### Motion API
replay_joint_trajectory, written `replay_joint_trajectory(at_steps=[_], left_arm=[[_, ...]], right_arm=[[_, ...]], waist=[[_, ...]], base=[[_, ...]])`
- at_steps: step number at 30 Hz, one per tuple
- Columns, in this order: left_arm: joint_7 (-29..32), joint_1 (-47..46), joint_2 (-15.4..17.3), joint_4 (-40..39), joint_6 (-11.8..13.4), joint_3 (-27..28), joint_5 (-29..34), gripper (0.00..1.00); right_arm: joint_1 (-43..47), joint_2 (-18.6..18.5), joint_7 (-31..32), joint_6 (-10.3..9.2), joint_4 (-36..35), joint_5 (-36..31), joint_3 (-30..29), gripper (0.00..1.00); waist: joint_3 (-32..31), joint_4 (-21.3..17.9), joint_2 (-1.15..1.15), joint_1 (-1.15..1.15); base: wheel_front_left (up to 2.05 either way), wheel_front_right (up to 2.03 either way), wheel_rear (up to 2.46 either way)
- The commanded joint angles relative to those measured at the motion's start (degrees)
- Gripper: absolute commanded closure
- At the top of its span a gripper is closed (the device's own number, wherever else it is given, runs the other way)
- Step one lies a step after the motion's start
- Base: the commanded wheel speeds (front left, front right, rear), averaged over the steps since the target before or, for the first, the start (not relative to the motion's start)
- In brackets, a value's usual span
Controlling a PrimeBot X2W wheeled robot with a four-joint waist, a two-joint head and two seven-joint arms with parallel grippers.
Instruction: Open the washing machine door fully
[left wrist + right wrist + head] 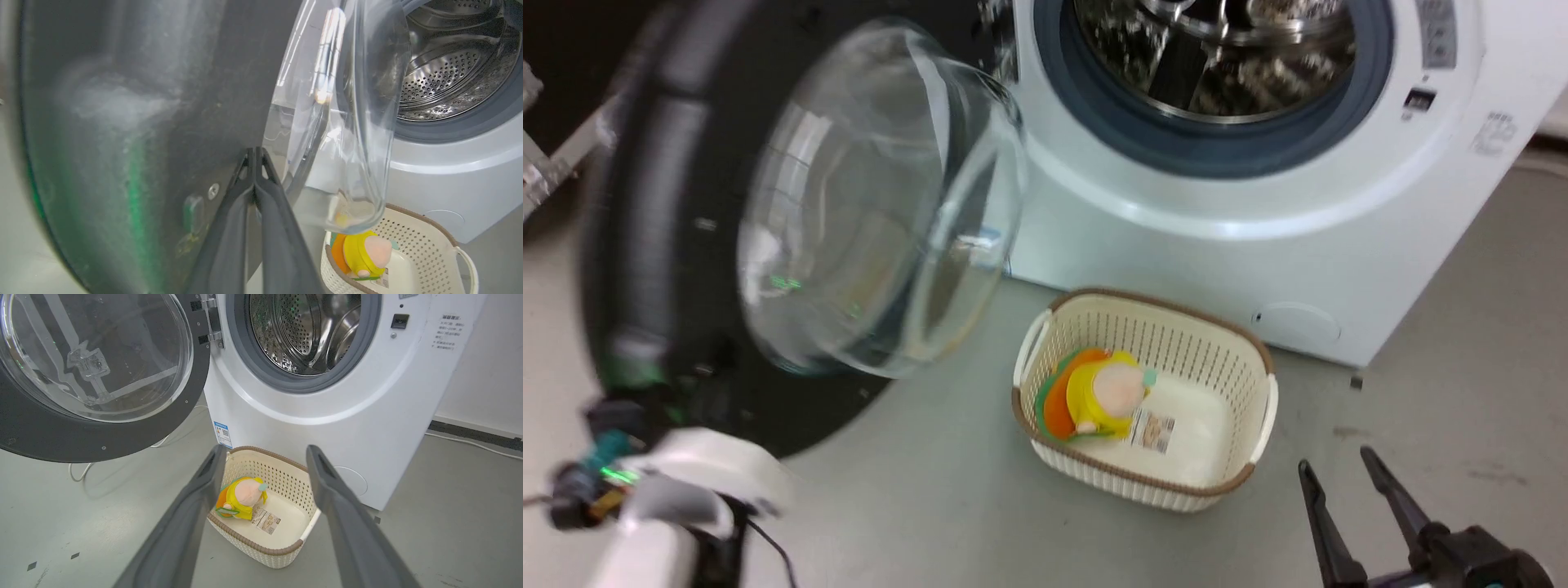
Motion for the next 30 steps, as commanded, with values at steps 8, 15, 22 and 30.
replay_joint_trajectory(at_steps=[8, 15, 22, 30], left_arm=[[-0.1, -7.5, 6.3, 5.9, -1.0, 6.2, -3.1, 1.0], [-0.2, -14.8, 10.5, 14.6, -2.9, 10.1, -6.3, 1.0], [-2.4, -19.7, 12.3, 23.0, -4.5, 10.5, -6.8, 1.0], [-7.3, -17.4, 9.6, 24.4, -7.4, 6.0, -4.0, 1.0]], right_arm=[[-2.6, -1.2, -0.3, 0.05, -0.9, -1.1, -0.6, 0.0], [-3.9, -2.5, 0.1, 0.05, -2.0, -1.3, -1.2, 0.0], [-4.6, -3.0, 0.2, 0.05, -2.2, -1.3, -1.1, 0.0], [-5.2, -2.3, 0.0, 0.05, -1.0, -1.2, -2.3, 0.0]], waist=[[6.8, -0.6, 0.0, -0.01], [10.4, -1.2, 0.0, -0.01], [11.1, -1.7, 0.0, -0.01], [6.6, -3.1, 0.0, -0.01]], base=[[0.0, 0.0, 0.0], [0.0, 0.0, 0.0], [0.0, 0.0, 0.0], [0.0, 0.0, 0.0]])
